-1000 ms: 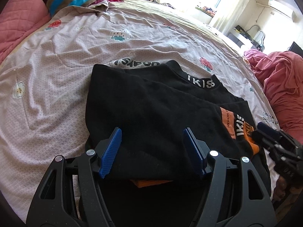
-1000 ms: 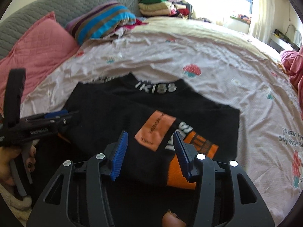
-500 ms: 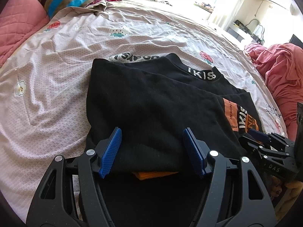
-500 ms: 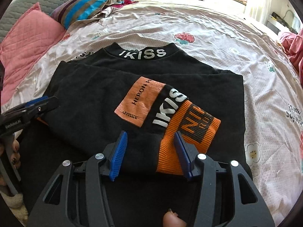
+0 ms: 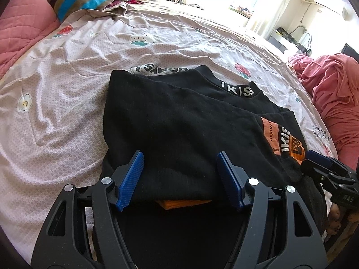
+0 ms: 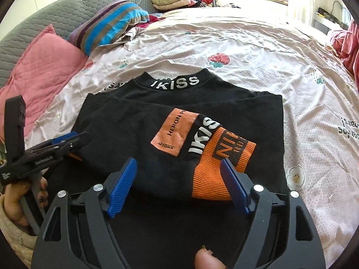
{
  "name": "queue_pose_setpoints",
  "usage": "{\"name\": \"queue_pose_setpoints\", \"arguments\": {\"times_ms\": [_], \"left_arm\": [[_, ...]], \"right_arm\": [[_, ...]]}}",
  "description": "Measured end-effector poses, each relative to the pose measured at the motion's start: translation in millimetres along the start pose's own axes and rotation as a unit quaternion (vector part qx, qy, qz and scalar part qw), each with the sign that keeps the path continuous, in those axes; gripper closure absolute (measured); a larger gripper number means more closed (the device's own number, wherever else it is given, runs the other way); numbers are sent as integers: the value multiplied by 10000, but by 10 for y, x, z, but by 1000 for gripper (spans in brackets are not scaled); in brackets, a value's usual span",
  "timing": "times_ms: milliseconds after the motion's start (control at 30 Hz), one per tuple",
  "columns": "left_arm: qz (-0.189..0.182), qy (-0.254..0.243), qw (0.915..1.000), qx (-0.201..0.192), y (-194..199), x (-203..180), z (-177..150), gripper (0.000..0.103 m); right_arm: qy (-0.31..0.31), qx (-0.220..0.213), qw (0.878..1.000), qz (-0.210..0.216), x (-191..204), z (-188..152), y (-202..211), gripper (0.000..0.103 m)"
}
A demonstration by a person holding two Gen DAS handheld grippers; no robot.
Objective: Fold small clothes
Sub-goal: 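Withdraw the right tool from the folded sleeves toward the shirt hem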
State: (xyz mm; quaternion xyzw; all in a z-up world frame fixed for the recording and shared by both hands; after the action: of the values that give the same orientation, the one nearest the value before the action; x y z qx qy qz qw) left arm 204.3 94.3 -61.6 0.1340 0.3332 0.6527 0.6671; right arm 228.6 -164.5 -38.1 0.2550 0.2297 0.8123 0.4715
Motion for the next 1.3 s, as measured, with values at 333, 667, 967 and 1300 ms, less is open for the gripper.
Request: {"name": "queue_pose_setpoints", "arguments": {"times_ms": [333,667,967,1300], "left_arm": [[14,-10,10000,-95,45,-11,-14,43],[80,-120,9996,-247,214,-78,-70,34],[362,-57,9984,-422,412,-34,-103,13],[519,-67,9966,-634,628,-25,-93,9]], "right_arm": [[-239,-270,9993,104,-71,61,204,19],[-244,-354,9989,164,-88,56,348,14],[-295,-315,9989,202,-81,-3,398,10],[-249,-222,9992,218,-63,-43,443,8]]}}
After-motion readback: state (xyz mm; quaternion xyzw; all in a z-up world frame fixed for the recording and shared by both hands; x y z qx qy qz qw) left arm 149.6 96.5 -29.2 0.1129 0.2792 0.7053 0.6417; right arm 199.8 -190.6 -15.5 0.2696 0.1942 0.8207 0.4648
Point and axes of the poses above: each gripper's, at about its wrist camera, not at the fingertips, and y roughly against the way its jaws point, x to its left, z to its top, the point moved 4 cm from there along -y, roughly the way its jaws point, and after that the axes turned 13 degrees about -x, right-handed, at the moved point
